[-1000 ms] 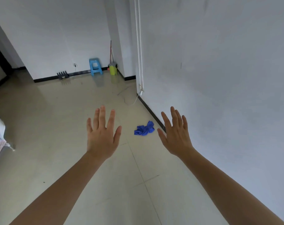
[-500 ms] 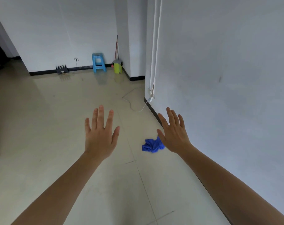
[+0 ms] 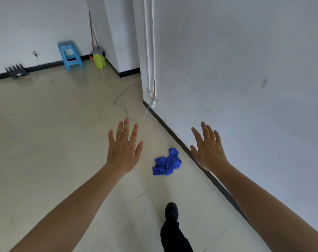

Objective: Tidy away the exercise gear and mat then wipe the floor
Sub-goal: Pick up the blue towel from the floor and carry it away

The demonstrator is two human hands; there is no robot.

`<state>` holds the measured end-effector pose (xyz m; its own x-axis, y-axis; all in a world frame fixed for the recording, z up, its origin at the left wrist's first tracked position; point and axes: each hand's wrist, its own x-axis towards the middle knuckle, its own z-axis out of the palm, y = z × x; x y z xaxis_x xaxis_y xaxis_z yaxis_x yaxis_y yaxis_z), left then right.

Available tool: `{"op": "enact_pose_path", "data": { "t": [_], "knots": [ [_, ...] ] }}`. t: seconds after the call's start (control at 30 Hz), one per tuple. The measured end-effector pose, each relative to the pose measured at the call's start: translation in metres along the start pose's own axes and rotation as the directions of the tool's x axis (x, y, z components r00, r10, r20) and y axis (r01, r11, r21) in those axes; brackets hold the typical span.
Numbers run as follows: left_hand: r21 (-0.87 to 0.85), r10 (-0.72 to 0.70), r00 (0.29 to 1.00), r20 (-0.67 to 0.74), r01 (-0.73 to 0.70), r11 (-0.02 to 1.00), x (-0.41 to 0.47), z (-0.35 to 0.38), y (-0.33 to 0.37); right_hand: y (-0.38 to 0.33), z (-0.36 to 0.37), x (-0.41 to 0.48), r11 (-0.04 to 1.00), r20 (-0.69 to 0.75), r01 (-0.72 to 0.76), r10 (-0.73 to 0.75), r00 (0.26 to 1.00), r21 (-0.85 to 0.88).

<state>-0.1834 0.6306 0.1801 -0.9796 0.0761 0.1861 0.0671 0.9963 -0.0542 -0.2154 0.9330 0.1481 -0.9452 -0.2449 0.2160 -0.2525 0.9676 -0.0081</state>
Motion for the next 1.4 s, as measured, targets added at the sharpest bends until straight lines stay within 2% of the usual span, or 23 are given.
{"op": "enact_pose_path", "data": {
  "t": [0.2, 0.3, 0.4, 0.57, 0.73, 0.87, 0.93, 1.0, 1.07, 1.23, 1.3, 1.4],
  "knots": [
    [0.017, 0.077, 0.995, 0.066, -0.078, 0.997, 0.160, 0.072, 0.006, 0.042, 0.086, 0.130, 0.998, 0.066, -0.062, 0.060, 0.996, 0.031],
    [0.012, 0.070, 0.987, 0.146, -0.073, 0.997, 0.239, 0.115, 0.005, 0.061, 0.135, 0.201, 0.985, 0.175, -0.155, 0.141, 0.974, 0.072],
    [0.004, 0.057, 0.972, 0.228, -0.060, 0.998, 0.303, 0.158, 0.007, 0.077, 0.185, 0.253, 0.981, 0.275, -0.186, 0.167, 0.947, 0.046],
    [-0.036, 0.086, 0.925, 0.370, -0.079, 0.996, 0.364, 0.245, 0.012, 0.088, 0.271, 0.295, 0.972, 0.470, -0.235, 0.198, 0.860, 0.023],
    [-0.094, 0.180, 0.834, 0.522, -0.154, 0.984, 0.383, 0.379, 0.017, 0.089, 0.382, 0.292, 0.951, 0.585, -0.307, 0.243, 0.774, 0.011],
    [-0.167, 0.209, 0.748, 0.630, -0.132, 0.977, 0.374, 0.532, 0.030, 0.086, 0.514, 0.269, 0.889, 0.640, -0.458, 0.351, 0.684, 0.001],
    [-0.195, 0.247, 0.693, 0.678, -0.154, 0.969, 0.360, 0.610, 0.036, 0.080, 0.586, 0.249, 0.891, 0.714, -0.453, 0.333, 0.615, -0.025],
    [-0.240, 0.318, 0.674, 0.667, -0.209, 0.948, 0.348, 0.686, 0.042, 0.076, 0.654, 0.231, 0.897, 0.779, -0.437, 0.315, 0.542, -0.059],
    [-0.282, 0.382, 0.676, 0.631, -0.258, 0.924, 0.339, 0.755, 0.047, 0.068, 0.716, 0.215, 0.887, 0.814, -0.461, 0.297, 0.500, -0.040],
    [-0.334, 0.517, 0.664, 0.540, -0.395, 0.856, 0.314, 0.900, 0.061, 0.047, 0.847, 0.187, 0.830, 0.837, -0.555, 0.265, 0.479, 0.055],
    [-0.328, 0.532, 0.649, 0.544, -0.420, 0.846, 0.306, 0.943, 0.067, 0.040, 0.885, 0.178, 0.756, 0.826, -0.647, 0.300, 0.477, 0.100],
    [-0.309, 0.486, 0.616, 0.621, -0.377, 0.873, 0.288, 0.982, 0.069, 0.026, 0.920, 0.158, 0.610, 0.803, -0.768, 0.351, 0.482, 0.194]
  ]
}}
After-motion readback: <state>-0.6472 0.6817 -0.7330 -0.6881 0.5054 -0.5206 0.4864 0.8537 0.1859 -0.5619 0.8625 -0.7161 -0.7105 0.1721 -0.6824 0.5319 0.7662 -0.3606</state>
